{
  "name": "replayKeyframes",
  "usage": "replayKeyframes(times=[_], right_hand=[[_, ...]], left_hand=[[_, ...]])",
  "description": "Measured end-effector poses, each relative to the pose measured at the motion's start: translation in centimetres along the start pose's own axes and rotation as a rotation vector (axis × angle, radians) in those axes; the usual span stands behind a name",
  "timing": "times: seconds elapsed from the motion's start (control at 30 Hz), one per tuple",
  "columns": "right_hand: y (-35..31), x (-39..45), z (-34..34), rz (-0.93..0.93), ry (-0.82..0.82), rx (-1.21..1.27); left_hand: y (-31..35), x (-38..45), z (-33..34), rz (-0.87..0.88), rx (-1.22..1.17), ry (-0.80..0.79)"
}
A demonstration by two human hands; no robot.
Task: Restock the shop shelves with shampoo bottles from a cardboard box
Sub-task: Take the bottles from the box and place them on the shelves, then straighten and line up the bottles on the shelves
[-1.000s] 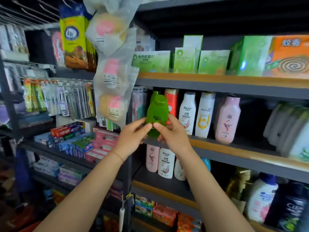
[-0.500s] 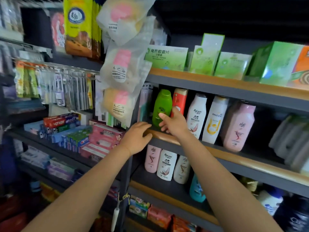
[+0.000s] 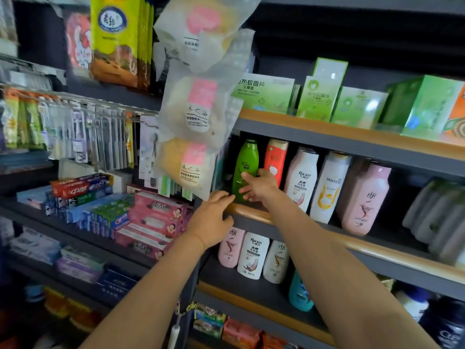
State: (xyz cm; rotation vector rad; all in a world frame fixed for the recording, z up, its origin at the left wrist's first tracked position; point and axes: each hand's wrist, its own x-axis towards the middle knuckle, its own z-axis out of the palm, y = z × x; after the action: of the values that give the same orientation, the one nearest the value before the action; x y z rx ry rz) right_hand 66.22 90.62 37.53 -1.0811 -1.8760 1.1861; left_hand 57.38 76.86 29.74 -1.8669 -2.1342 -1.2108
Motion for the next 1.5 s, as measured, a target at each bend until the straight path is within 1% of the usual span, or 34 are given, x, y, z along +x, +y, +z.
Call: replayKeyframes(times=[0.3, 0.6, 0.7, 0.83, 0.9, 1.0, 1.1, 1.2, 1.27, 1.37, 1.5], right_hand=[[0.1, 0.8, 0.9, 0.021, 0.030, 0.002], [-0.9, 0.1, 1.0, 0.048, -0.015, -0.003], [-0.7, -0.8, 0.6, 0.009, -0.022, -0.010], [0.2, -3.5, -0.8, -0.177, 0.116, -0.069], [0.9, -6.3, -2.1, -0.242, 0.146, -0.066], [2.3, -10.5, -5.0, -0.267, 0.216, -0.068], [3.8, -12.3, -8.7, -0.252, 0.242, -0.120], [4.6, -12.8, -12.4, -0.260, 0.302, -0.107], [5.2, -13.1, -14.7, -0.291, 0.353, -0.053], [6.5, -13.8, -17.9, -0.353, 0.395, 0.017], [8.9, -13.7, -22.9, -0.435, 0.419, 0.134]], left_hand=[[-0.1, -0.2, -0.2, 0.000, -0.026, -0.009], [-0.3, -0.2, -0.2, -0.006, -0.086, -0.018], [-0.4, -0.3, 0.0, 0.004, -0.080, -0.005], [-0.4, -0.4, 0.7, 0.016, -0.076, 0.058], [-0.4, -0.6, 1.1, 0.009, -0.062, 0.084], [0.2, -1.2, 1.4, -0.022, -0.048, 0.037], [1.3, -1.2, 1.2, -0.097, -0.069, -0.021], [4.1, -1.1, 1.7, -0.137, -0.087, 0.060], [7.4, -0.8, 2.6, -0.075, -0.131, 0.133], [13.6, -0.4, 4.7, -0.013, -0.314, 0.155], [21.7, 0.6, 8.4, -0.017, -0.528, 0.163]])
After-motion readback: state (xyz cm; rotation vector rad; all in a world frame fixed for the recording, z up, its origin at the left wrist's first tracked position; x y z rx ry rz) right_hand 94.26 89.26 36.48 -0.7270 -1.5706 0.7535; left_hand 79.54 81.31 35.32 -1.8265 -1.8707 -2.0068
